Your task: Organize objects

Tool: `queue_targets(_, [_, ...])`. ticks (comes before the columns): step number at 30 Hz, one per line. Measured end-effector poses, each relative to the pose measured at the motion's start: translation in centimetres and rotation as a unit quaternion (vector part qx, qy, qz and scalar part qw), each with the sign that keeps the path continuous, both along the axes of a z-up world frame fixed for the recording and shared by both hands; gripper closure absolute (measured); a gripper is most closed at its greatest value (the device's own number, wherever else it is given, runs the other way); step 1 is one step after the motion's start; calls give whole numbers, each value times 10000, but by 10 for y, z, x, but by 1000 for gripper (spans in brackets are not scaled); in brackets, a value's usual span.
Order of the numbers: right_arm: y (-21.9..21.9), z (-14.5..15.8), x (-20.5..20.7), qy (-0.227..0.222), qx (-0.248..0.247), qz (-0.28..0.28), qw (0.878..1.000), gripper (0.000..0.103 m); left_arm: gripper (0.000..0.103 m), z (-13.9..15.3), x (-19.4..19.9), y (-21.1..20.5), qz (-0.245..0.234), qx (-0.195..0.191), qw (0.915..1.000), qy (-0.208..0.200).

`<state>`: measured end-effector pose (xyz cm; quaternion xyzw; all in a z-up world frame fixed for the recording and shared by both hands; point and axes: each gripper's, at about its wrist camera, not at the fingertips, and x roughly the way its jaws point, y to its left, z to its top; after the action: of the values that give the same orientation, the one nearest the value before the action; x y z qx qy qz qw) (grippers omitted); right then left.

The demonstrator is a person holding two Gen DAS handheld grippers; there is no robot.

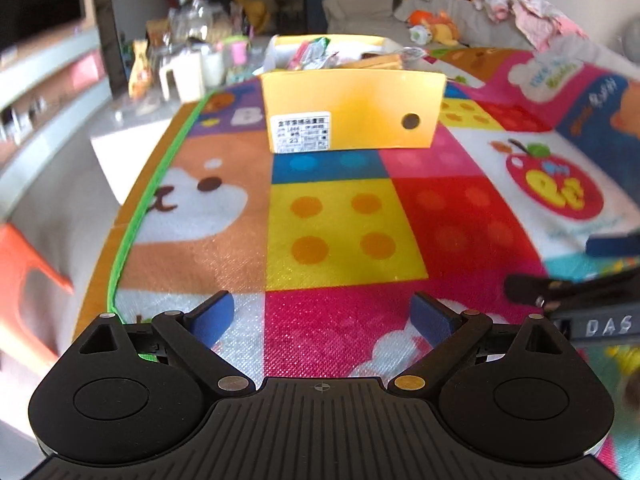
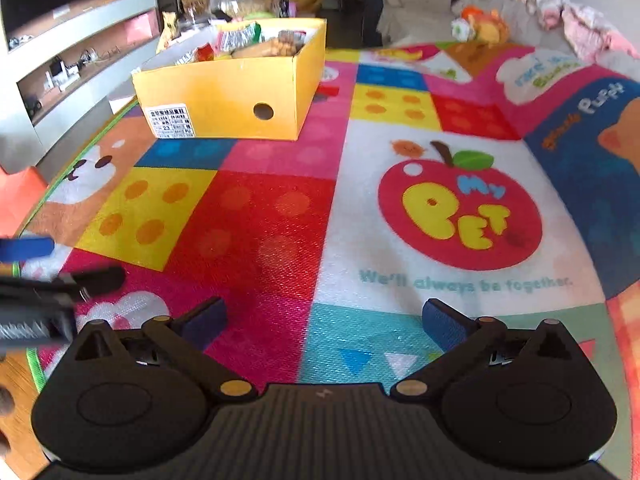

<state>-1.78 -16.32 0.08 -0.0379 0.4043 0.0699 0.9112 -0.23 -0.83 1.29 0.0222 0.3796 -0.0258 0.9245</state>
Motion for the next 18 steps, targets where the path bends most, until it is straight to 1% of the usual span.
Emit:
queue_targets(1, [-2,-1,-2,-88,27,42,9999,0,4,-2,-2,1,54,-76,9999,-50])
queue_targets(2, [-4,-2,-3,-158,45,79,9998,0,2,-4,-3,1,55,-82,9999,-125])
queue_targets(5, [-8,-4,-5,-297,116,175,9993,0,1,-11,-8,-3,76,-61,9993,-373])
queue_targets(12, [-11,-13,-16,-815,229,59,9964,0,1,-12,-10,-7,175,-58,9989,-425])
queue_targets(18, [-13,-13,-16,-826,263,27,9962,0,1,-13,-12,-6,192,-92,9987,-459])
